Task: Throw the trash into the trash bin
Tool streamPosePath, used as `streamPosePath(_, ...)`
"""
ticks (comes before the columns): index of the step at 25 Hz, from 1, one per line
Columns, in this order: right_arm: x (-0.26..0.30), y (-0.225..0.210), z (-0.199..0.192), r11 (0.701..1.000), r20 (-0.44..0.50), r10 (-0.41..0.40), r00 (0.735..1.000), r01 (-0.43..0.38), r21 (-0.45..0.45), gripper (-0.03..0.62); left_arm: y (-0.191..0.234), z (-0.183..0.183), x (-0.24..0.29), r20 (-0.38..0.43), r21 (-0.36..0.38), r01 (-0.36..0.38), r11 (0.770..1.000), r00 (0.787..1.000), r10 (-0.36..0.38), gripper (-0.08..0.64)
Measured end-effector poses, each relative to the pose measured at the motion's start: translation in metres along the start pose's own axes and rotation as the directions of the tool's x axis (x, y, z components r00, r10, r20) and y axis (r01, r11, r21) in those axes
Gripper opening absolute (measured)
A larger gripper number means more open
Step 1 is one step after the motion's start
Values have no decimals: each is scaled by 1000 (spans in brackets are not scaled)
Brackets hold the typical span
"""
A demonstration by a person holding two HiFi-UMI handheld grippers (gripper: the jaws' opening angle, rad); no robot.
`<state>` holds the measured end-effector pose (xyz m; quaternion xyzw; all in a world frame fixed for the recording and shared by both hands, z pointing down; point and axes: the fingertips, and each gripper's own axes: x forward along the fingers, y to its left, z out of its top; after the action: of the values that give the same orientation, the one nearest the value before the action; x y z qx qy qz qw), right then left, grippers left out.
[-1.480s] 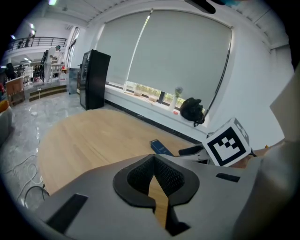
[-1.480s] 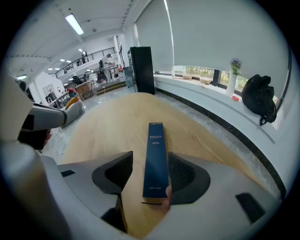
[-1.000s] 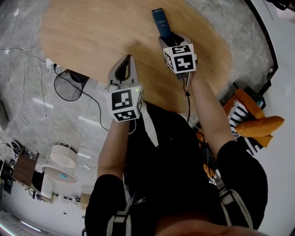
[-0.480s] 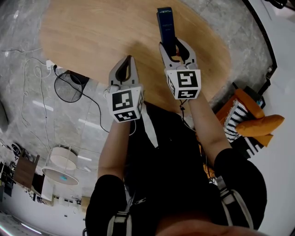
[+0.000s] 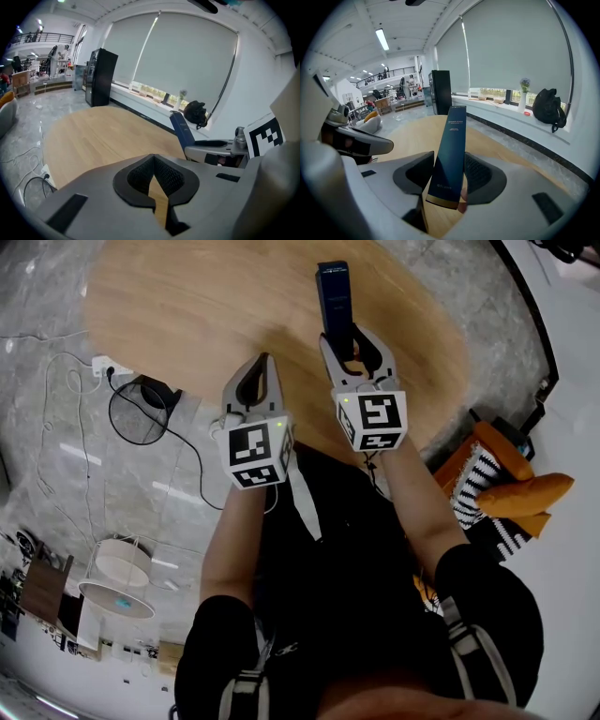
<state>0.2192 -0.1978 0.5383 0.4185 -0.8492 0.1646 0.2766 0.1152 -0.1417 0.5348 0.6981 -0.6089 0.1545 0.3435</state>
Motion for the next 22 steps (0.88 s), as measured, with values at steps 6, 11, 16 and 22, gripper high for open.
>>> streamPosePath(6,12,51,13,998,1,63,998,-63,-28,199,40,-4,-24,21,-42,-41,998,999,42,12)
streamPosePath(11,28,123,26,988,-2,143,990,-143,-66,198,98,-10,-62,52,-94,-106,990,992,111,12)
streamPosePath(16,41,220,43,959,-19,252,968,-252,-127,198,168,-22,-110,78,-173,-181,968,977,197,12)
streamPosePath(22,59,339,47,894,-69,384,921,-389,-222,198,247,-40,-167,99,-253,-254,934,953,286,12)
